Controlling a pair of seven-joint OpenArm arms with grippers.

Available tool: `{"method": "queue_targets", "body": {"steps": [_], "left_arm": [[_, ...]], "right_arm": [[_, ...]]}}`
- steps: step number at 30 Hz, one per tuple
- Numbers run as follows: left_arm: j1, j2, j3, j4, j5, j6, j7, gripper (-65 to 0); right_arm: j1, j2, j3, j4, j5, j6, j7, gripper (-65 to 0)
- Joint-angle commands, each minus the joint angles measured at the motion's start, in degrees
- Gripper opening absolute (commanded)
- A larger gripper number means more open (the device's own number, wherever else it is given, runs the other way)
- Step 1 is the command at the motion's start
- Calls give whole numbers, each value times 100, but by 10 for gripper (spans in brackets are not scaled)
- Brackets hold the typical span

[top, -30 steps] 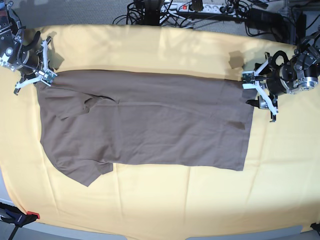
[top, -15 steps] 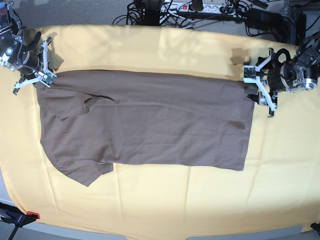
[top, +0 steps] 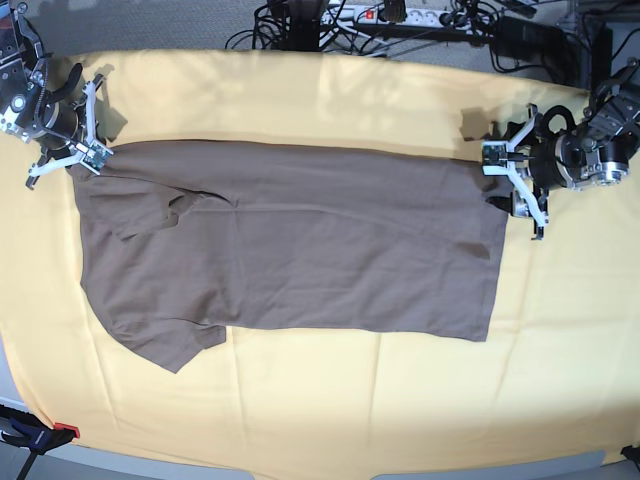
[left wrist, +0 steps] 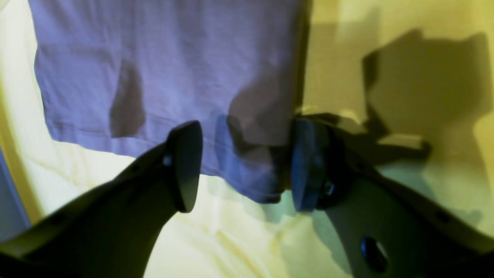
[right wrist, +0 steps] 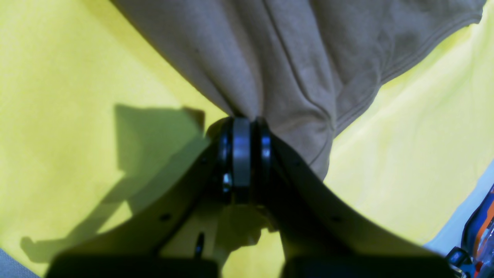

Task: Fold the T-shirt properly
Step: 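Drag the held shirt edge away from the table center with both grippers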

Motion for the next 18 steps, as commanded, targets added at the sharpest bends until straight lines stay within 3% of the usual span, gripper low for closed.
{"method": "queue_targets", "body": {"steps": [1,4,7,8,11,15,18], "left_arm": [[-66,-129,-52,22,87,55,28,-305],[-63,-129,-52,20,179,155,33,-401],[-63,-129,-52,11,188,151,31,-415],[-63,-129,-52,11,190,153,31,-447],[-63,-129,-52,11,212,223,33,-650],[-66,-149,-52,33,221,476,160,-650],[-66,-262,-52,162,365,476,186,-650]], "right_arm": [[13,116,42,28,-79,-59,-90,-646],[13,116,42,28,-76,-57,-90,-646],[13,116,42,28,-76,-59,-90,-646],[13,116,42,28,-79,-61,-90,-646],[13,116,42,28,-79,-63,-87,-650],[28,153,42,129,-79,-127,-87,-650],[26,247,44,378,-79,-190,-269,-650]]}}
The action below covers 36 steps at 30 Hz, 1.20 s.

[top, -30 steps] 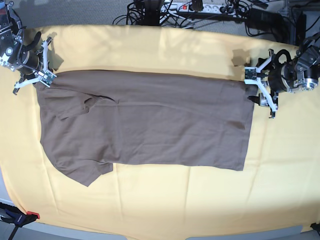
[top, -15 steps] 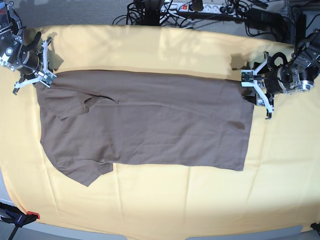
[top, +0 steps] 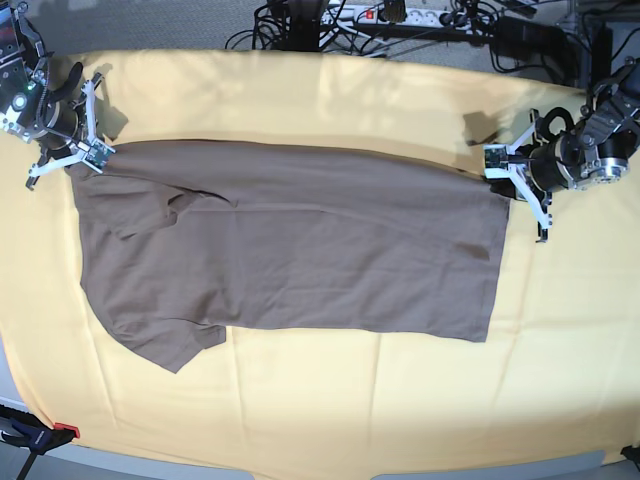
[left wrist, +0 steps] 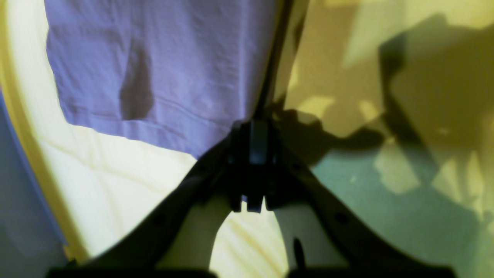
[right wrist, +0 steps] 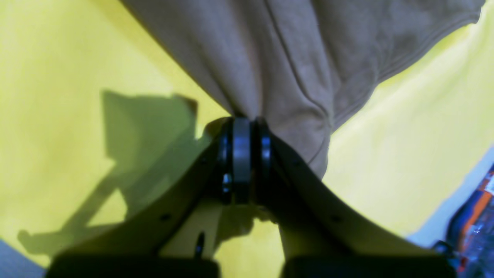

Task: Fold the T-shirt properly
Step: 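Drag the held shirt edge away from the table center with both grippers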

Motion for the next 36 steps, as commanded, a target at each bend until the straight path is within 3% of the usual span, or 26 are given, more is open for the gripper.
{"method": "queue_targets", "body": {"steps": [1,4,8,11,16,22,27,33,36], "left_arm": [[-83,-219,-59,118,96,92,31,-650],[-83,-420,-59,295,85,87,24,-650],[-83,-719,-59,577,81,68,17,-650],[-83,-975,-59,800,-120,26,2,-650],[-81,-1252,-59,1084,-435,-673,0,-650],[-81,-1462,-59,1233,-570,-723,-2,-650],[-76,-1681,-59,1392,-975,-1297,-7,-650],[-52,-1873,-59,1445,-1670,-1297,0,-650],[59,-1886,-59,1443,-1725,-1297,9,-650]], "right_arm": [[28,186,70,166,-42,-79,-109,-650],[15,339,70,330,122,-70,-409,-650],[15,597,70,463,739,269,-866,-650],[15,752,70,505,1010,291,-1152,-650],[-15,841,70,505,1526,566,-1604,-650],[-17,846,70,505,2135,710,-2240,-650],[-15,894,70,509,2793,810,-2712,-650],[-15,1257,70,511,3510,810,-3228,-650],[-17,1370,70,514,3834,810,-3407,-650]]}}
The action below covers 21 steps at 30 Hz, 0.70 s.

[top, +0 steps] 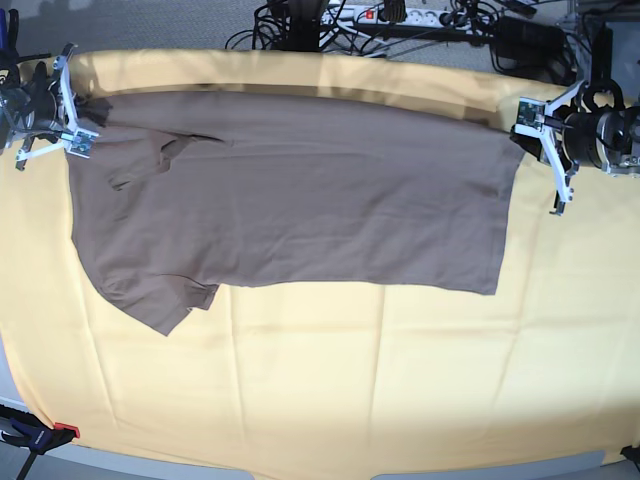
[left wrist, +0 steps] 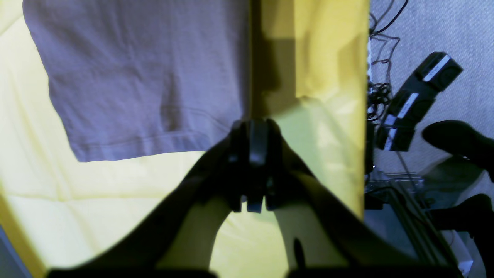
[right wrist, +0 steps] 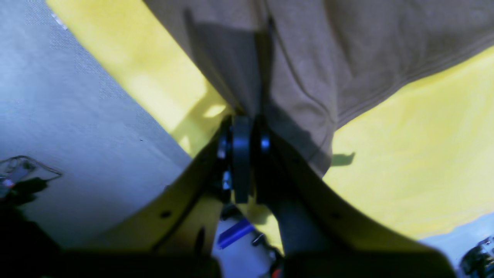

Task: Fold the T-shirt properly
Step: 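Drag the held shirt edge away from the table center with both grippers, then release the shirt and move both grippers to its opposite edge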

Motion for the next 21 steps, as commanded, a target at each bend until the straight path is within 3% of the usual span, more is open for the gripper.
{"method": "queue_targets", "body": {"steps": [1,9,21], "left_arm": [[39,-153,-61,39,0,-6,17,-650],[743,-166,-61,39,170,-6,144,-650],[774,-404,-61,245,-164,-6,146,-650]], "right_arm": [[28,160,70,76,13,-7,-157,-650],[-254,221,68,76,4,-7,-186,-650],[-717,219,70,76,-15,-7,-131,-650]]}}
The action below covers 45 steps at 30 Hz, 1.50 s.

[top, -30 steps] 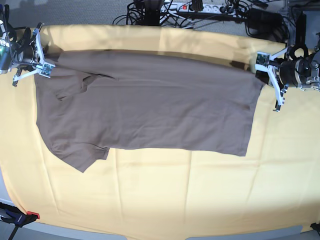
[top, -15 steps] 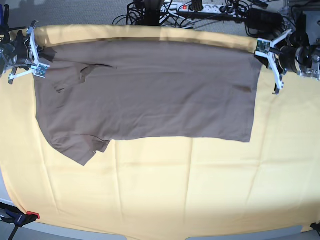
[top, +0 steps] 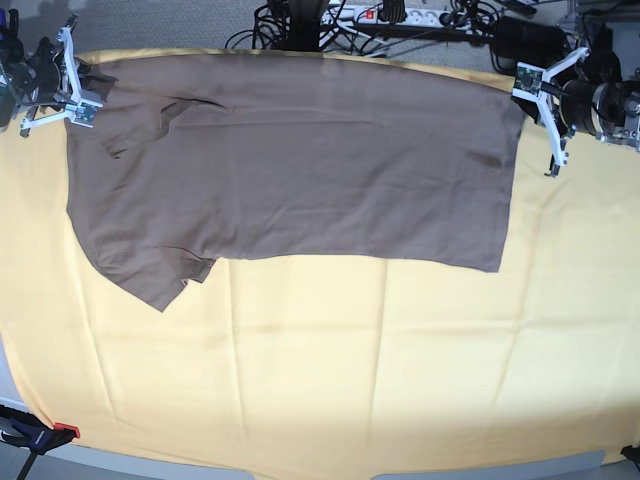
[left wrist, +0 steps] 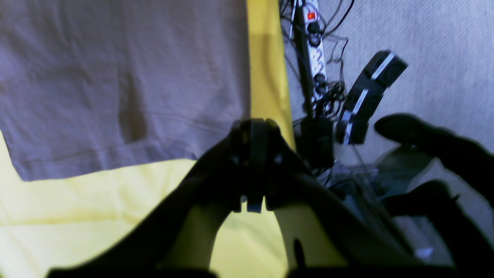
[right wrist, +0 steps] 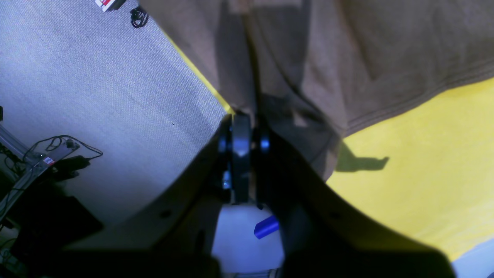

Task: Fold the T-shirt properly
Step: 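Release the shirt and move both grippers to its opposite edge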

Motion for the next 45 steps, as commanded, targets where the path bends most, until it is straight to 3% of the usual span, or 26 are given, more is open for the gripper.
{"method": "queue_targets", "body": {"steps": [1,3,4,7,9,14,18,24,27,30,35,38,42,43,45], "left_arm": [[-35,-175,-57,50,-70,-8,20,-650],[-37,-175,-57,50,-166,-8,17,-650],[-39,-175,-57,50,-162,-8,17,-630],[-52,-186,-57,50,-160,-8,74,-467],[-55,-192,-57,50,-157,-8,219,-420],[-116,-192,-59,76,-219,-8,940,-408],[-678,-188,-59,87,-1075,74,1132,-408],[-1958,-44,-59,-168,-2354,1226,1191,-408],[-2511,308,-59,-667,-2868,1663,1217,-408],[-2852,761,-59,-1397,-3314,1884,1224,-408],[-3126,1545,-61,-3071,-3989,1641,1285,-408],[-3237,2079,-243,-4216,-4616,1196,1397,-408],[-3307,2763,-671,-5672,-5827,155,2004,-408],[-3307,2883,-702,-5943,-6070,-8,2124,-408],[-3305,3115,-702,-6398,-6341,-8,2234,-408]], "right_arm": [[17,140,74,44,-85,-10,-68,-650],[17,142,74,44,-85,-10,-79,-650],[17,142,74,44,-85,-10,-94,-592],[17,142,72,44,-85,-10,-94,-354],[17,144,72,116,-87,-10,-120,-283],[33,144,120,726,-109,-10,-485,-286],[33,142,546,1272,-107,-90,-415,-286],[33,140,1716,1425,-103,-247,39,-286],[33,140,2275,1403,-105,-579,348,-286],[33,120,2675,1298,-105,-772,605,-286],[33,92,2817,1049,-98,-820,695,-286],[33,90,2817,861,-87,-820,802,-286],[33,90,2817,682,-87,-820,901,-286],[33,87,2817,656,-85,-820,903,-286],[33,90,2817,612,-85,-817,929,-286]]}}
